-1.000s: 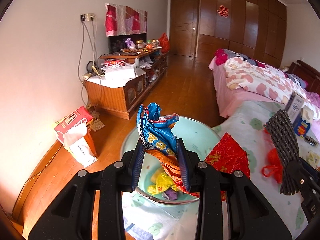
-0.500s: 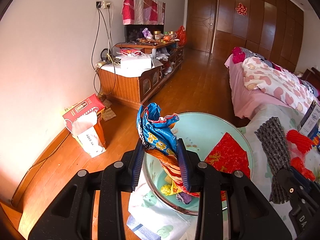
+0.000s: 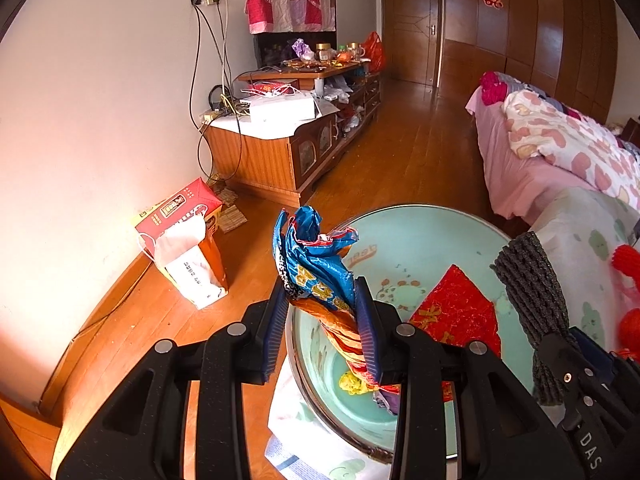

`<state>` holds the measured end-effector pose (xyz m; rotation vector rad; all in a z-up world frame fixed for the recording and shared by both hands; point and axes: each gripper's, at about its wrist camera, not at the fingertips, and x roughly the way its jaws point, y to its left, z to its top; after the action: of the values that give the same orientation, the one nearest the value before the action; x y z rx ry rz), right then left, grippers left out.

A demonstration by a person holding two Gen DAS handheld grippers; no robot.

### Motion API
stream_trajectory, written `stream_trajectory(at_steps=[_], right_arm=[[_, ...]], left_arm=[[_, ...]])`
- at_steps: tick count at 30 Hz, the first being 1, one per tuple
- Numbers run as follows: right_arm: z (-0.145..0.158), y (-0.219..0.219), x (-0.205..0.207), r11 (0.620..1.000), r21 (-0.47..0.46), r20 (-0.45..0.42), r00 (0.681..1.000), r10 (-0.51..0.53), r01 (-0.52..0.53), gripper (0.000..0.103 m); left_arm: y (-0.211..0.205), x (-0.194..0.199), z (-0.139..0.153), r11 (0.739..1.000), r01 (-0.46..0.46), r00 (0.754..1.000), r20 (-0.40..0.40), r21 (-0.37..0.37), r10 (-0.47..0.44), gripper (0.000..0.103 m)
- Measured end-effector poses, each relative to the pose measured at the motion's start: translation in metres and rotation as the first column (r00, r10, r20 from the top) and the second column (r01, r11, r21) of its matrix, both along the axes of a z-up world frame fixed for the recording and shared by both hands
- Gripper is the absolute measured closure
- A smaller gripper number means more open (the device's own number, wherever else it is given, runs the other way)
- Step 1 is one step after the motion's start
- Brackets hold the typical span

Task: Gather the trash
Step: 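Carry the wrapper and black strip over the light-blue bin and open both tools, then return the right tool to the table and grasp the clear plastic bag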

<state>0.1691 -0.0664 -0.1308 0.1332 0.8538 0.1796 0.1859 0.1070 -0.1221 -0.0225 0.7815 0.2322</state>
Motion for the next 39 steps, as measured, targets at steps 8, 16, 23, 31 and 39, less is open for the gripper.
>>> stream_trajectory(at_steps=[8,16,23,31,39], right_arm=[[-0.002,0.004,0.004,1.0,0.0,0.004,1.0,0.02,-0.02,0.069],[0.019,-0.011,-0.017,1.0,0.019,0.075,0.997,-0.017,0.016,0.038],[0.039,-0.039,-0.044,0.996,0.0,0.149,0.985,-0.084,0.085,0.018],[0.058,-0.09,-0.076,0.98,0.012,0.19,0.962,-0.195,0.197,0.017],[0.064,-0.126,-0.103,0.963,-0.007,0.216,0.941,-0.26,0.268,0.017]], left_arm=[[0.013,-0.001,0.001,1.0,-0.021,0.999,0.024,-0.004,0.021,0.047],[0.014,-0.016,0.015,0.998,-0.056,0.998,0.041,-0.004,0.056,0.025],[0.003,-0.038,0.035,0.999,-0.03,0.997,0.073,-0.03,0.033,0.017],[-0.03,-0.063,0.044,0.997,0.05,0.995,0.085,-0.053,-0.046,0.008],[-0.07,-0.087,0.045,0.988,0.149,0.986,0.085,-0.045,-0.145,0.007]])
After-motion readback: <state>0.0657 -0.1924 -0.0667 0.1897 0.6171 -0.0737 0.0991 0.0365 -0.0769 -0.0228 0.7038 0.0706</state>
